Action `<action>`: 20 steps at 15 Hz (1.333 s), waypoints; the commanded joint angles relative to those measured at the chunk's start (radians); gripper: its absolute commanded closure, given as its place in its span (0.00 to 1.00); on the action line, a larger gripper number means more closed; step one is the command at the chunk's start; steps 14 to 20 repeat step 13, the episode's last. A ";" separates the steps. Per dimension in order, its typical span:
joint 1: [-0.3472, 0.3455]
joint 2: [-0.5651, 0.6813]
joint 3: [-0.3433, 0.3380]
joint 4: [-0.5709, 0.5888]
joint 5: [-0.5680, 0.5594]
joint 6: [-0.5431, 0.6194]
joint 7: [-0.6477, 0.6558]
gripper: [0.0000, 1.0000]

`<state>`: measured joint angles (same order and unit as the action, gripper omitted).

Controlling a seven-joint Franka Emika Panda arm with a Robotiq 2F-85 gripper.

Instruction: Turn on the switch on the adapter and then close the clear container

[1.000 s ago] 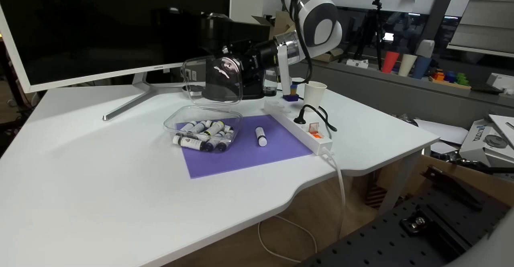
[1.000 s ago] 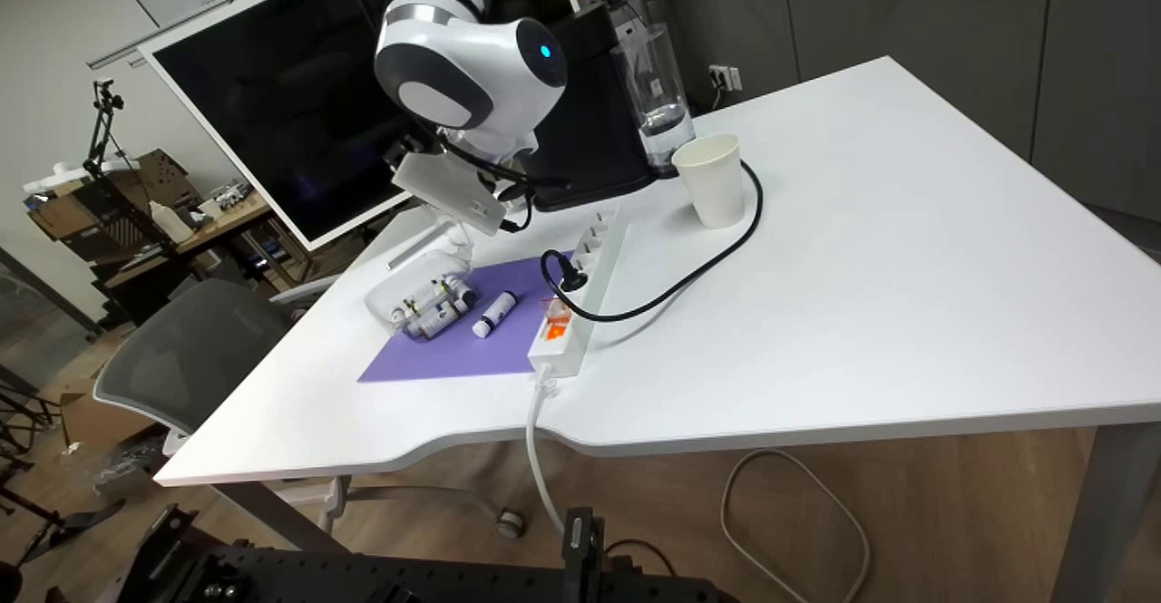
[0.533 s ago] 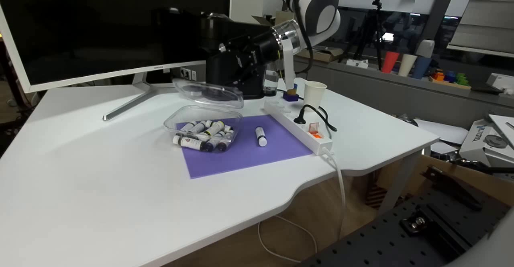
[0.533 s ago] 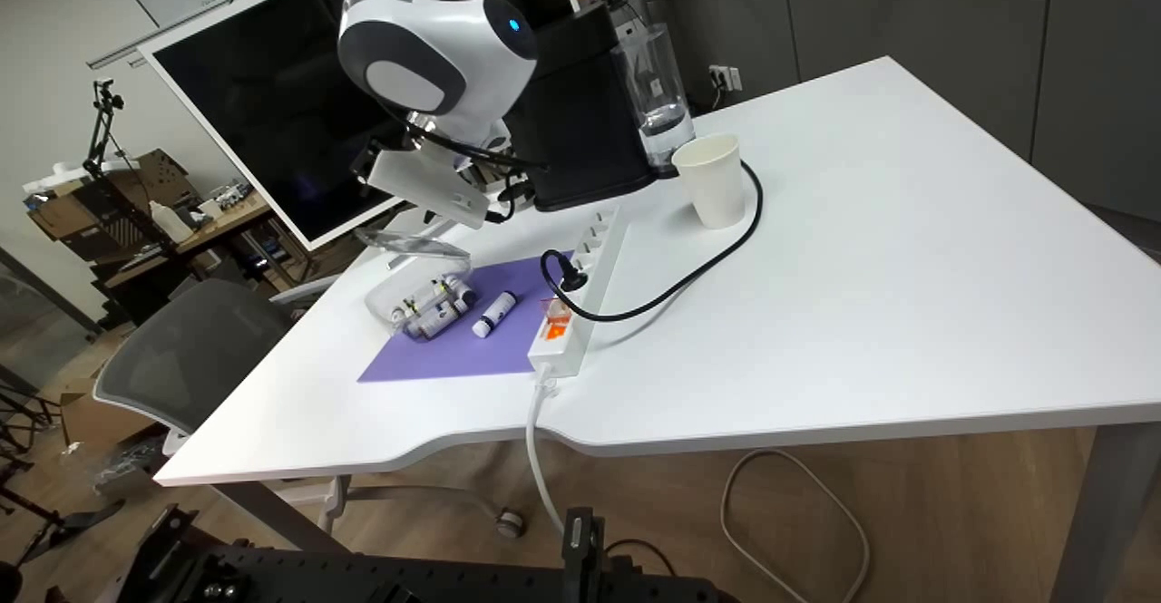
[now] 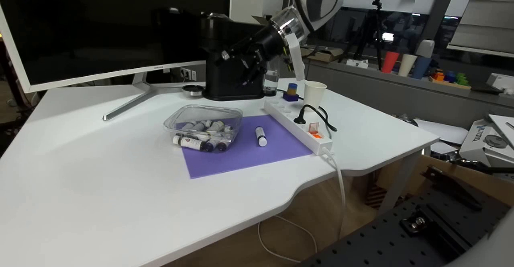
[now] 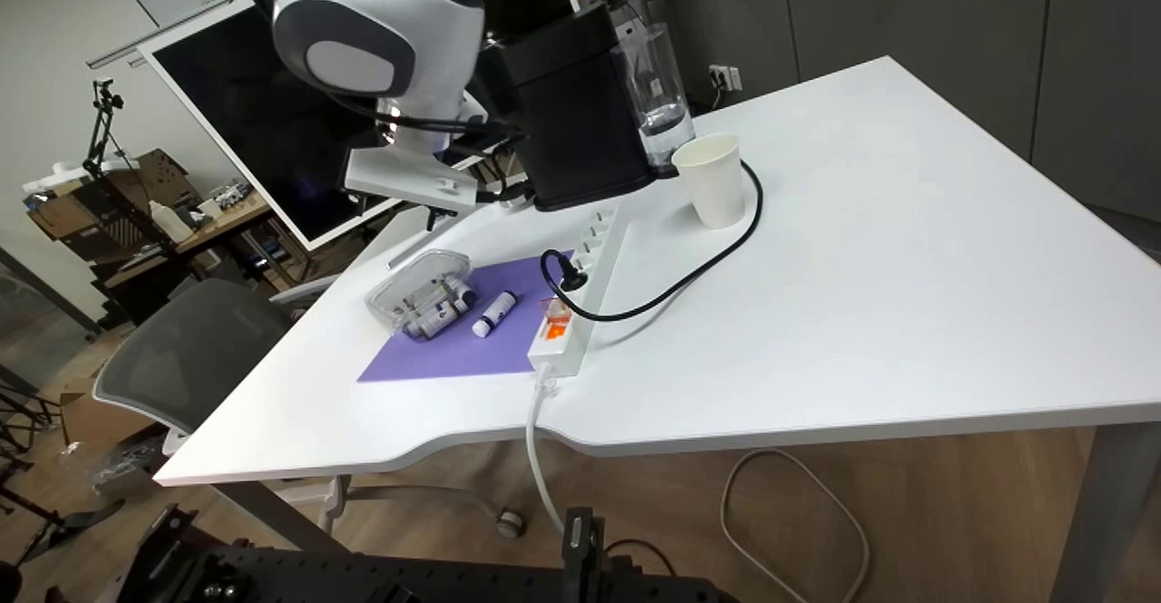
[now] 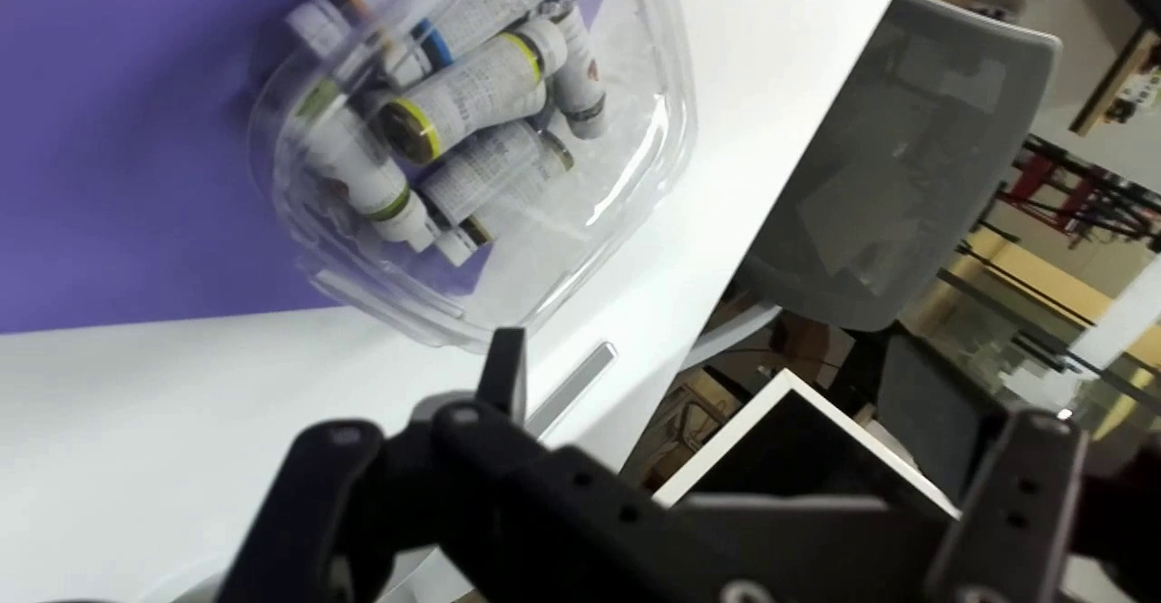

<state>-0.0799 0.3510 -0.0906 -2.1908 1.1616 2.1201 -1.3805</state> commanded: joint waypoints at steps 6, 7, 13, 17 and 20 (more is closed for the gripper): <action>0.067 -0.287 0.038 -0.256 -0.077 0.438 0.058 0.00; 0.070 -0.322 0.041 -0.290 -0.111 0.478 0.092 0.00; 0.048 -0.530 0.044 -0.464 -0.524 0.595 0.460 0.00; 0.048 -0.530 0.044 -0.464 -0.524 0.595 0.460 0.00; 0.048 -0.530 0.044 -0.464 -0.524 0.595 0.460 0.00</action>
